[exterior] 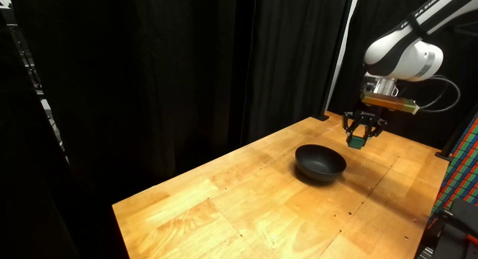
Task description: Pick up the green object from the table and put it in the bowl
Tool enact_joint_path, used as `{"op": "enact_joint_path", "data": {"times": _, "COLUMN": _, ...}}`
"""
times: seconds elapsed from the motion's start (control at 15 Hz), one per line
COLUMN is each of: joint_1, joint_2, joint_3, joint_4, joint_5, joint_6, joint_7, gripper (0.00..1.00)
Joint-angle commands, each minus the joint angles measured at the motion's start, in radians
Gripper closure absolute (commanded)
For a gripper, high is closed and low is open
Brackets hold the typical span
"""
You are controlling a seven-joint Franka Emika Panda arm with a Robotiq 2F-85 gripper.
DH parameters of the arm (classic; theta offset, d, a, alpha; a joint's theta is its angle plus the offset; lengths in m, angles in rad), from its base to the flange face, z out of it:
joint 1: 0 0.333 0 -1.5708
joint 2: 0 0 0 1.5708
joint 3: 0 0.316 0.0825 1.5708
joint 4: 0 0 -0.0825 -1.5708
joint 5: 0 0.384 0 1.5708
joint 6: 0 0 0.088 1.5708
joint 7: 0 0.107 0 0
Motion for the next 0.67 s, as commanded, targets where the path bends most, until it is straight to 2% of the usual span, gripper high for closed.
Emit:
{"op": "enact_joint_path", "data": {"times": 0.0, "joint_1": 0.034, "joint_2": -0.114, "joint_3": 0.052, "joint_4": -0.072, "joint_5": 0.132, "joint_6": -0.017, "joint_7": -0.038, "gripper": 0.79}}
{"op": "enact_joint_path", "data": {"times": 0.07, "joint_1": 0.048, "joint_2": -0.120, "joint_3": 0.068, "joint_4": -0.083, "joint_5": 0.170, "joint_6": -0.007, "joint_7": -0.038, "gripper": 0.79}}
{"op": "enact_joint_path", "data": {"times": 0.13, "joint_1": 0.060, "joint_2": -0.125, "joint_3": 0.079, "joint_4": -0.089, "joint_5": 0.198, "joint_6": -0.006, "joint_7": -0.032, "gripper": 0.29}}
{"op": "enact_joint_path", "data": {"times": 0.2, "joint_1": 0.071, "joint_2": -0.128, "joint_3": 0.085, "joint_4": -0.097, "joint_5": 0.210, "joint_6": 0.001, "joint_7": -0.025, "gripper": 0.28}}
{"op": "enact_joint_path", "data": {"times": 0.47, "joint_1": 0.070, "joint_2": -0.152, "joint_3": 0.072, "joint_4": -0.122, "joint_5": 0.200, "joint_6": -0.071, "joint_7": -0.035, "gripper": 0.01}}
{"op": "enact_joint_path", "data": {"times": 0.6, "joint_1": 0.052, "joint_2": -0.158, "joint_3": 0.059, "joint_4": -0.140, "joint_5": 0.212, "joint_6": -0.132, "joint_7": -0.077, "gripper": 0.00}}
